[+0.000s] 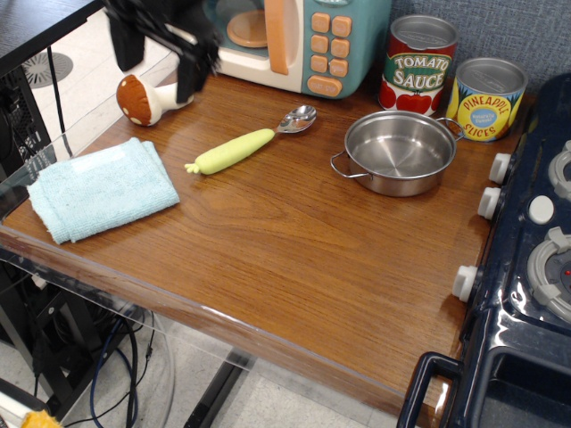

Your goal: Move the spoon to the bottom right corner

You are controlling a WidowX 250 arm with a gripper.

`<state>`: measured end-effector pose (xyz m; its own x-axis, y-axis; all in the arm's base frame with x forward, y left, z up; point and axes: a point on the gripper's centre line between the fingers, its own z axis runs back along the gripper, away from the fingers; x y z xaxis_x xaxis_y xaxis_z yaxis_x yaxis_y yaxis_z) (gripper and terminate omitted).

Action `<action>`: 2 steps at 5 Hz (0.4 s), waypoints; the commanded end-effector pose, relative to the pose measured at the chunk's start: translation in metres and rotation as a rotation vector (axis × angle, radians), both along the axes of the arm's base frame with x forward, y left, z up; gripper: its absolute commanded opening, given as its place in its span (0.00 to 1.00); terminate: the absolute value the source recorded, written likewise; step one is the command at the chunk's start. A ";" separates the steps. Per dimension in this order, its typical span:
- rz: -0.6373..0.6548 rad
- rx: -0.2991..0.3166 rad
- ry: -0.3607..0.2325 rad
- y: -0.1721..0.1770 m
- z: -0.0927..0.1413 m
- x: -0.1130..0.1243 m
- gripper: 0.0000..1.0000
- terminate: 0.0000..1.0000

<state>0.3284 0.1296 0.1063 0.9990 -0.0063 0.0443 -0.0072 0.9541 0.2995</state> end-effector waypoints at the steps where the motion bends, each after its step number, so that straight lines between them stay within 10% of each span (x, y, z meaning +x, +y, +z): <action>1: -0.087 -0.108 0.019 -0.004 -0.033 0.035 1.00 0.00; 2: -0.152 -0.156 0.042 -0.014 -0.045 0.046 1.00 0.00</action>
<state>0.3698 0.1159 0.0429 0.9890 -0.1451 -0.0296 0.1476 0.9820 0.1179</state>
